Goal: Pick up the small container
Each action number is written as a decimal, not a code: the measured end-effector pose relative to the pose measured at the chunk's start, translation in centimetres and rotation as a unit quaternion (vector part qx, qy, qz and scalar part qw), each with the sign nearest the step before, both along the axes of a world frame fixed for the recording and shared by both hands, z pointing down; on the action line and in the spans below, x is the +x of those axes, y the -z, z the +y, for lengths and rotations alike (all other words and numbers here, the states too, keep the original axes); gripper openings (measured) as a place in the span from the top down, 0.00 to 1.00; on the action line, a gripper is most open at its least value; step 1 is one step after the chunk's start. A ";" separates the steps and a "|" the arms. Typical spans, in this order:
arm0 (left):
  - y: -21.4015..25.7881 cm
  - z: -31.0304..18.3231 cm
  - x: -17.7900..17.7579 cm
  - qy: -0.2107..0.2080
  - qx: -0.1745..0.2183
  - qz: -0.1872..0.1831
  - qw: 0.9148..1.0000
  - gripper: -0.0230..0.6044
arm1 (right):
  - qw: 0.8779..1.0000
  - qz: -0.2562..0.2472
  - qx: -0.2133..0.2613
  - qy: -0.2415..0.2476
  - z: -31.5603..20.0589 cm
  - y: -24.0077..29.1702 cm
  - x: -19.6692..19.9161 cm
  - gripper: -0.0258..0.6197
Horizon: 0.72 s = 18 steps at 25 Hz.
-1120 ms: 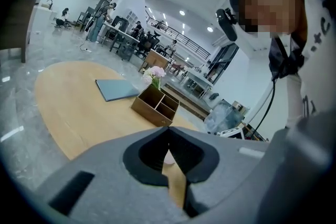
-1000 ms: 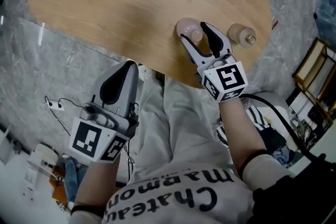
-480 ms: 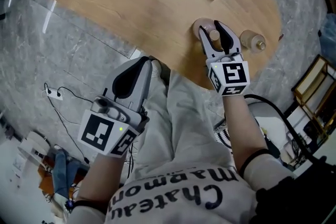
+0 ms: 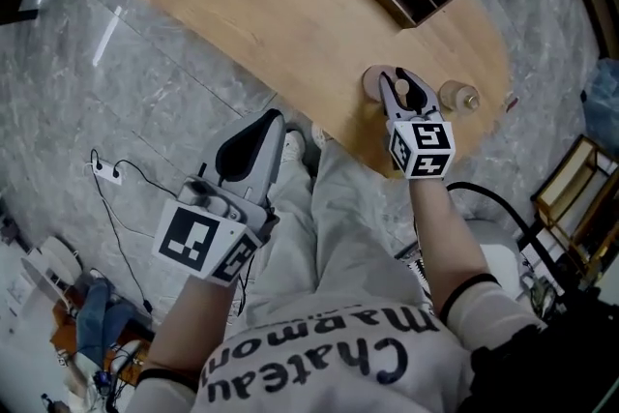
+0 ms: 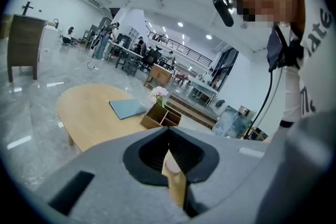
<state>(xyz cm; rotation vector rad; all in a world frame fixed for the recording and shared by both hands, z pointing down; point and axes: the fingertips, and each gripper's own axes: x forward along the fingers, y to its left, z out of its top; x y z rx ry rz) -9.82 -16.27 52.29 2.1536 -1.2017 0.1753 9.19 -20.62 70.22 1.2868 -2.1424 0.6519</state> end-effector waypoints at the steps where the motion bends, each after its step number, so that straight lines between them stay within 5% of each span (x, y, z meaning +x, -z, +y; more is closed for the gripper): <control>1: 0.7 0.0 -0.3 0.003 0.005 -0.002 1.000 0.94 | 1.000 -0.004 -0.009 -0.004 0.2 0.2 0.0 0.77; 10: 9.5 0.2 -1.6 0.013 0.057 -0.005 0.998 0.94 | 0.998 -0.044 -0.042 -0.026 1.8 7.9 -0.7 0.77; 18: 16.9 -0.9 -3.5 0.039 0.117 -0.028 0.992 0.94 | 0.997 -0.078 0.012 -0.020 -1.2 18.6 -2.0 0.77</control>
